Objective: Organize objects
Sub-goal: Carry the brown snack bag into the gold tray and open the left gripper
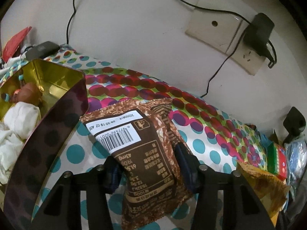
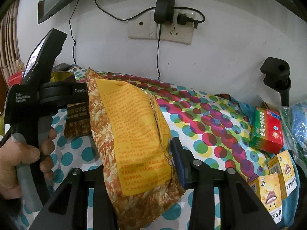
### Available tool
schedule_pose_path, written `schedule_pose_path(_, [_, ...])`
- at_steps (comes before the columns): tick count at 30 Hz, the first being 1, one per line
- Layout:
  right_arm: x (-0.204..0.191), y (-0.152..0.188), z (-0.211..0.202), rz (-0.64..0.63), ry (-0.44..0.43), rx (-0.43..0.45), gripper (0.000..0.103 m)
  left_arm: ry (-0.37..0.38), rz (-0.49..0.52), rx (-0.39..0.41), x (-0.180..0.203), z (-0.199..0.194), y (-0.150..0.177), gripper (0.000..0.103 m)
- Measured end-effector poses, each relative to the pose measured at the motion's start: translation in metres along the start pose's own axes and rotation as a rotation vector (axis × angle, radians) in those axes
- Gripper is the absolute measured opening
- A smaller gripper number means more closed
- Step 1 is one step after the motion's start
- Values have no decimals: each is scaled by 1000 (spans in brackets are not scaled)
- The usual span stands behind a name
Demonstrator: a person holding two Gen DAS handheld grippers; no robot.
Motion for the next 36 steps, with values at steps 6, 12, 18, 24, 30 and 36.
schedule_pose_path(6, [2,0,-1,-1,0,0,37,-7,21,2,-4,-6,2,51])
schedule_pose_path(12, [3,0,-2,3,-1,2,37,1,35,1,-7,-15,8,51])
schedule_pose_path(18, [-1,0,-1,-12,15,-3,37,1,79,10,-8,-26,15,51])
schedule_pose_path(24, [0,0,-2,-6,10,1,37,0,155,30,-9,-42,22,51])
schedule_pose_path(30, [-2,0,2,-18,26,-3,37,-2,226,51,-9,-58,31,51])
schedule_pose_path(36, [-3,0,0,-25,37,-6,36,4,262,64,-11,-74,42,51])
Point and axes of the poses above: each gripper's, at about its wrist camera, not at the fingertips, and z roughly the way its jaws point, x to its right, y to its underside, the point moved 9 cm from there along z, roughly the way its jaws point, and after that the axes turned 1 degree about x, right-handed, at the moved point
